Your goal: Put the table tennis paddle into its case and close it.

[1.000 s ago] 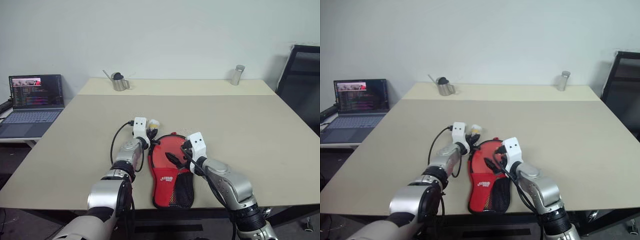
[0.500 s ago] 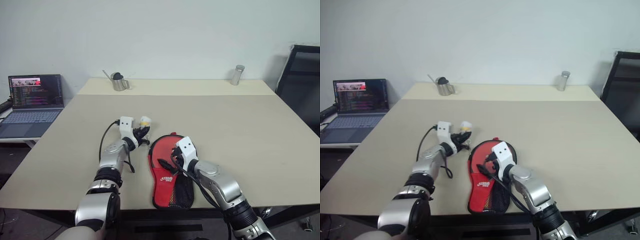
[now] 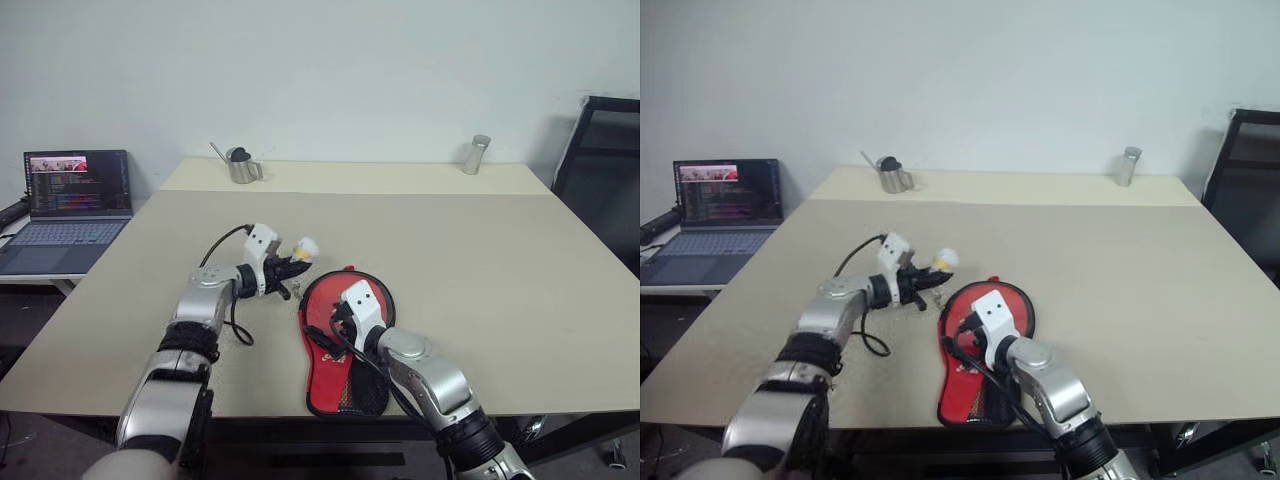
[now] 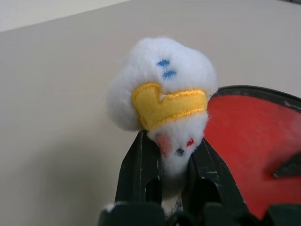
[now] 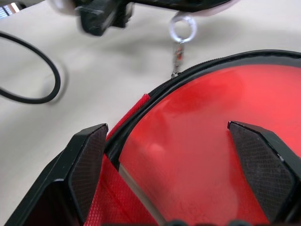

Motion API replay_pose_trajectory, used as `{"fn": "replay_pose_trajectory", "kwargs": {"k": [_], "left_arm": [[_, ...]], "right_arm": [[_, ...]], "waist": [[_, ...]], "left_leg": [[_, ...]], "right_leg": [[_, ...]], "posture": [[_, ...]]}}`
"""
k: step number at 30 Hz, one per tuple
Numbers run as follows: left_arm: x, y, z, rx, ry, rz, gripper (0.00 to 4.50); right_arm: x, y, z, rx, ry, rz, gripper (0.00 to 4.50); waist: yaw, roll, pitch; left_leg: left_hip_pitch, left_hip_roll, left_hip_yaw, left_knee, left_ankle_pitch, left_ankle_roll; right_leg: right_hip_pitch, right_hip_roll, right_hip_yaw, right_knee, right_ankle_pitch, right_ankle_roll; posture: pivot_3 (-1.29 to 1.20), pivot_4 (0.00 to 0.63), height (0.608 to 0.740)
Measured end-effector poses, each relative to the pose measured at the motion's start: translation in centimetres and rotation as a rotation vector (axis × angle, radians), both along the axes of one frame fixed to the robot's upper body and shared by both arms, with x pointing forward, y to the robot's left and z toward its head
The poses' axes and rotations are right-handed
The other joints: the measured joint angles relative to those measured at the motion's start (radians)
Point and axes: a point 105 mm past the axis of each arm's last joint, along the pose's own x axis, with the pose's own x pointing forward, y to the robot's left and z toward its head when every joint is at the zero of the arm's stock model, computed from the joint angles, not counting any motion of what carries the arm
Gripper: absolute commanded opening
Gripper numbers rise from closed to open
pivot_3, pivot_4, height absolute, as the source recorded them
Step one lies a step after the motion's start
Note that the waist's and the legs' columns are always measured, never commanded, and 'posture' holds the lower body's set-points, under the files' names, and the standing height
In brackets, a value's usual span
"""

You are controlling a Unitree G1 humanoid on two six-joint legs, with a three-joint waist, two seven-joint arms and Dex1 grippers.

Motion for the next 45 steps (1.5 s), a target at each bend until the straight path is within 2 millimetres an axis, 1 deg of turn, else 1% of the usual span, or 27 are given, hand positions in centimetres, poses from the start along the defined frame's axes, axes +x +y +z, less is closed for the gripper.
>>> {"fn": "replay_pose_trajectory", "kwargs": {"k": [5, 8, 12, 17, 23, 27, 30, 34, 38, 45], "left_arm": [[1.0, -2.1, 0.5, 0.060, -0.030, -0.038, 0.22], [1.3, -2.8, 0.6, 0.095, -0.043, -0.048, 0.22], [1.5, -2.7, 0.2, 0.166, -0.049, -0.044, 0.22], [1.5, -2.5, -0.4, 0.215, -0.049, -0.038, 0.22], [1.6, -3.2, -0.7, 0.260, -0.062, -0.049, 0.22], [1.6, -3.6, -1.3, 0.350, -0.082, -0.058, 0.22], [1.9, -4.2, -1.4, 0.429, -0.133, -0.057, 0.22], [2.6, -5.3, -0.5, 0.582, -0.280, -0.050, 0.22], [3.1, -6.3, 0.3, 0.659, -0.372, -0.039, 0.22], [3.0, -8.1, 0.4, 0.794, -0.512, -0.087, 0.22]], "right_arm": [[0.3, 0.4, -0.3, 0.003, 0.003, -0.031, 4.50], [0.3, 0.4, -0.4, 0.003, -0.002, -0.042, 4.50], [0.2, -0.1, -0.9, -0.009, -0.007, -0.070, 4.50], [0.0, -0.9, -1.0, -0.014, -0.018, -0.099, 4.50], [-0.5, -1.9, -1.1, -0.026, -0.027, -0.102, 4.50], [-1.1, -2.8, -1.2, -0.039, -0.013, -0.112, 4.50], [-1.4, -3.0, -1.2, -0.034, 0.004, -0.120, 4.50], [-1.9, -3.4, -1.3, -0.036, 0.022, -0.129, 4.50], [-2.2, -3.8, -1.3, -0.043, 0.032, -0.135, 4.50], [-3.3, -4.1, -1.5, -0.049, 0.038, -0.139, 4.50]], "waist": [[-0.003, 0.000, 0.000], [-0.004, 0.000, 0.000], [-0.002, 0.000, 0.000], [0.003, -0.001, -0.001], [0.009, -0.002, -0.001], [0.009, -0.002, -0.002], [0.009, -0.002, -0.002], [0.010, -0.003, -0.002], [0.010, -0.003, -0.003], [0.010, -0.003, -0.003]], "left_leg": [[0.007, 0.000, 0.001, -0.002, 0.000, 0.000], [0.007, 0.001, 0.000, -0.002, 0.000, 0.000], [0.007, 0.000, 0.000, -0.003, 0.000, 0.000], [0.007, 0.000, -0.002, -0.003, 0.000, 0.000], [0.006, -0.001, -0.004, -0.004, -0.001, 0.001], [0.005, -0.001, -0.004, -0.005, -0.001, 0.002], [0.006, -0.001, -0.005, -0.006, -0.001, 0.002], [0.006, -0.001, -0.005, -0.005, -0.001, 0.002], [0.006, -0.001, -0.005, -0.005, -0.001, 0.002], [0.006, -0.001, -0.005, -0.005, -0.001, 0.002]], "right_leg": [[0.007, 0.000, 0.000, -0.002, 0.000, 0.000], [0.007, 0.001, 0.000, -0.002, 0.000, 0.000], [0.008, 0.001, 0.000, -0.003, 0.000, 0.000], [0.010, 0.000, -0.001, -0.007, 0.000, 0.000], [0.012, -0.001, -0.003, -0.013, 0.000, 0.001], [0.013, -0.001, -0.003, -0.016, 0.000, 0.001], [0.013, -0.001, -0.003, -0.016, 0.000, 0.001], [0.014, -0.001, -0.004, -0.016, 0.000, 0.002], [0.014, -0.001, -0.004, -0.016, 0.000, 0.002], [0.014, -0.001, -0.004, -0.016, -0.002, 0.005]], "posture": [[0.00, 0.150, 0.740], [0.00, 0.150, 0.740], [0.00, 0.150, 0.740], [0.00, 0.150, 0.740], [0.00, 0.150, 0.740], [0.00, 0.150, 0.740], [0.00, 0.150, 0.740], [0.00, 0.150, 0.740], [0.00, 0.150, 0.740], [0.00, 0.150, 0.740]]}}
